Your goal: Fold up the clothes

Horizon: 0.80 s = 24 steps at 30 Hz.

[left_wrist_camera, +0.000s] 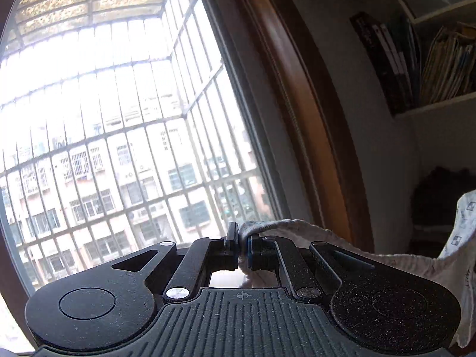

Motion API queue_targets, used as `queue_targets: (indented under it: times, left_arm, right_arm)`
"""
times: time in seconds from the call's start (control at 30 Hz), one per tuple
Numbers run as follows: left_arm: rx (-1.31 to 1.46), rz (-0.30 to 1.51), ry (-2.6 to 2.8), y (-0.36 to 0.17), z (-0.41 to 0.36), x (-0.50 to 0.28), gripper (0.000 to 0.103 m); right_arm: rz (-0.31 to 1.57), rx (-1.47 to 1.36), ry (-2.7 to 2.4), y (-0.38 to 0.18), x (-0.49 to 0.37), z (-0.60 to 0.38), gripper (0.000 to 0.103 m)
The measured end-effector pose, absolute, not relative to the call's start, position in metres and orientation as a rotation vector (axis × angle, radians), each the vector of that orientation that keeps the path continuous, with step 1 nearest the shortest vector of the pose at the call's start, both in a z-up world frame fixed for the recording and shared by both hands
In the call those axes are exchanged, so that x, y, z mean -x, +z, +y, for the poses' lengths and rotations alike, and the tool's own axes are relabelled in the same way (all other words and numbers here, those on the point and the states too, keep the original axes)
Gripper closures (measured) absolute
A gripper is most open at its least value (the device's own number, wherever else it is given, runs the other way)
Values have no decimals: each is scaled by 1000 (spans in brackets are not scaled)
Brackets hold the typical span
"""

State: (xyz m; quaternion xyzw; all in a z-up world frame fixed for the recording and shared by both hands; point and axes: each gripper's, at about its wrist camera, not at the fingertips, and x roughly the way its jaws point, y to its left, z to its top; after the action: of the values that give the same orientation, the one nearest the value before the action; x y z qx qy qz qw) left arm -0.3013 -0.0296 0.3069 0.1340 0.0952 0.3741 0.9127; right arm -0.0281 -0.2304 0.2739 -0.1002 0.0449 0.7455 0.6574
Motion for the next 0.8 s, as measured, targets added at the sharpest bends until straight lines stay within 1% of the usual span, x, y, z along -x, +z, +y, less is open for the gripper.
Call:
queue_targets:
  times: [0.17,0.27,0.4,0.43,0.47,0.5,0.6,0.63,0.67,0.7,0.77,0.8]
  left_arm:
    - [-184,242,796,268,-6,354,97]
    - [-149,317,804,236,7,366,97]
    - [-85,456,768,186,29,373,96]
    - [-63,497,746,175,34,373,96]
    - [-53,528,736,167,39,376,94]
    - [-51,546,737,162,41,377,89]
    - [-33,586,726,161,48,386,84]
    - [-28,594,721,158,48,386,80]
    - [-26,609,710,158,48,384,73]
    - [-24,625,699,158,48,381,71]
    - [-42,652,678,156,44,380,59]
    - [-51,666,668,155,42,380,57]
  right_arm:
    - [225,320,1814,224,78,-204,100]
    - [288,412,1865,190,100,-187,98]
    - [357,478,1884,165,103,-174,85]
    - [376,489,1890,163,101,-173,76]
    - [395,500,1896,161,98,-172,71]
    - [413,512,1903,159,95,-171,69]
    - [414,529,1890,157,90,-169,69]
    - [414,535,1885,156,88,-168,69]
    - [404,547,1875,154,86,-168,69]
    - [394,560,1865,151,85,-167,69]
    - [410,584,1843,136,81,-159,69]
    - [419,596,1832,128,79,-155,69]
